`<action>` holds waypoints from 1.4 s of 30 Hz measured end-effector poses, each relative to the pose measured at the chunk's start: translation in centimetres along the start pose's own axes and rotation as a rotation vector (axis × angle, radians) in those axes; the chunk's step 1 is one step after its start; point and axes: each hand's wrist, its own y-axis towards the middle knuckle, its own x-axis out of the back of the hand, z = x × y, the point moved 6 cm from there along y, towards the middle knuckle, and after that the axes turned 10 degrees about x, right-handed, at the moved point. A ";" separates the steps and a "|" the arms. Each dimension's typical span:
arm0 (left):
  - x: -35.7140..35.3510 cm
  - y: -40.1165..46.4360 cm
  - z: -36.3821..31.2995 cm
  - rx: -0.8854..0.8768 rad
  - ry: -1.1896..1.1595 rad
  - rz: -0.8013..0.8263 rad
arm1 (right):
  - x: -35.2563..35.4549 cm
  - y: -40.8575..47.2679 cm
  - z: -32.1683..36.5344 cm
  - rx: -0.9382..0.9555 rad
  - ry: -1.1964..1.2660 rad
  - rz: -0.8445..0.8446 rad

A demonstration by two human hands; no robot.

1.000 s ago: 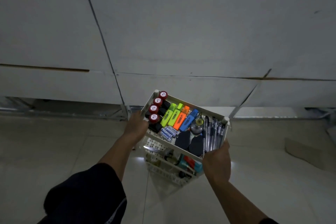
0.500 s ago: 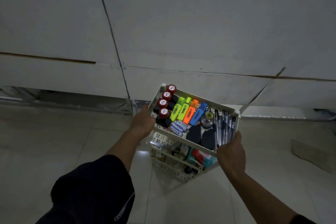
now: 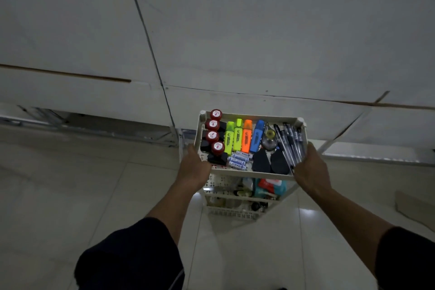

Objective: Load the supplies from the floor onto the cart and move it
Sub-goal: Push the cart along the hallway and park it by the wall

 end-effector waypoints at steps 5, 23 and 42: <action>-1.0 -1.2 -1.1 0.068 0.005 -0.063 | 0.6 3.3 -0.5 0.052 0.007 0.039; -2.1 0.8 -4.4 0.199 0.000 -0.096 | 1.7 4.4 -2.1 -0.038 0.185 -0.029; 0.3 16.0 -13.2 -0.002 0.079 0.000 | -3.1 3.6 2.7 -0.500 0.180 -0.293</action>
